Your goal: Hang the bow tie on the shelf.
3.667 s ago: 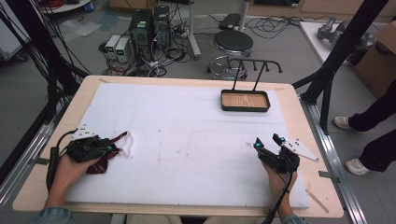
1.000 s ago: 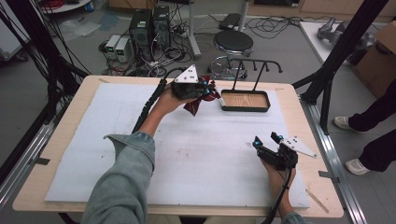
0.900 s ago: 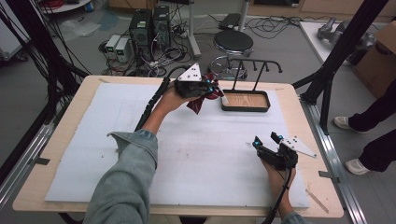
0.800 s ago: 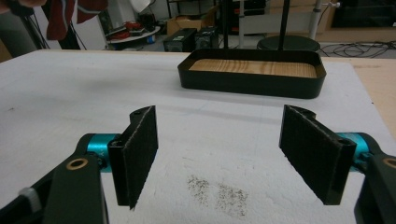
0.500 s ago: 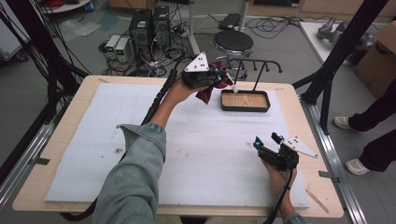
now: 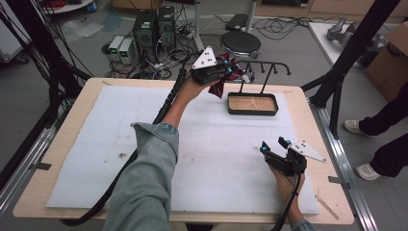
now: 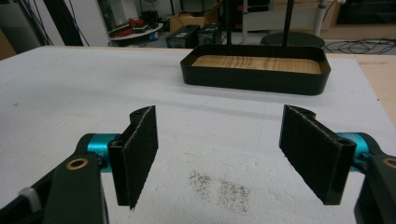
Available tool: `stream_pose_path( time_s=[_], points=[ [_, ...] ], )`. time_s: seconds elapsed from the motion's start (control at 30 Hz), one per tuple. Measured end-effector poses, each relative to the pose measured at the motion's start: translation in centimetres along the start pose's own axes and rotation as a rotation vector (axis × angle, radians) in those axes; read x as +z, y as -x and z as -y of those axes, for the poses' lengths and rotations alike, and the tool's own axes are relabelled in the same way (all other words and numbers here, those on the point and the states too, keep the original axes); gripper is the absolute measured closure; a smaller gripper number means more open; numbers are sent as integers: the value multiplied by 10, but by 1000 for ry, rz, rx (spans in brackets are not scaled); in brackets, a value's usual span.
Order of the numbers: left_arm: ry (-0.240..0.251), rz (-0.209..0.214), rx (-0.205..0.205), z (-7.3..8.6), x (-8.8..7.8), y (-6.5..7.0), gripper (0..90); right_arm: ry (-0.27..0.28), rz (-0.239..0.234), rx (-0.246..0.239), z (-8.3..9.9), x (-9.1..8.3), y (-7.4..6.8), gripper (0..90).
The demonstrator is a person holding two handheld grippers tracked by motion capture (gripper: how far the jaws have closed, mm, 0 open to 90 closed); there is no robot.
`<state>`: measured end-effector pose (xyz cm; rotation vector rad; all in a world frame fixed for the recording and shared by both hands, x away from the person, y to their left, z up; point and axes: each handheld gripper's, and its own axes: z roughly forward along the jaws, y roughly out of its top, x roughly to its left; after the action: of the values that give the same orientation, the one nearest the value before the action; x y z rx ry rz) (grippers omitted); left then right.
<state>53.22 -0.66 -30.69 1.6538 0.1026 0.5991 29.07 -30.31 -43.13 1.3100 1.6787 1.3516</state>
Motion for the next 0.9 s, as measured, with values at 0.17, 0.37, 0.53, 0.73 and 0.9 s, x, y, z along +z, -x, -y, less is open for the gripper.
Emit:
stream_pose_path(
  time_s=[0.17, 0.37, 0.53, 0.73, 0.9],
  points=[
    [2, -23, -19, 9, 5, -1, 856, 0, -4, -2, 1, 0, 1, 273],
    [-65, -48, -42, 26, 11, -2, 853, -6, -8, -2, 1, 0, 0, 274],
    [-109, -84, -66, 36, 15, -2, 847, -7, -10, -7, 1, 1, 0, 274],
    [-144, -99, -90, 50, 26, 5, 833, -14, -14, -5, 1, 1, -1, 274],
    [-168, -98, -89, 58, 33, 12, 828, -13, -14, -9, 2, 1, -1, 274]
  ],
)
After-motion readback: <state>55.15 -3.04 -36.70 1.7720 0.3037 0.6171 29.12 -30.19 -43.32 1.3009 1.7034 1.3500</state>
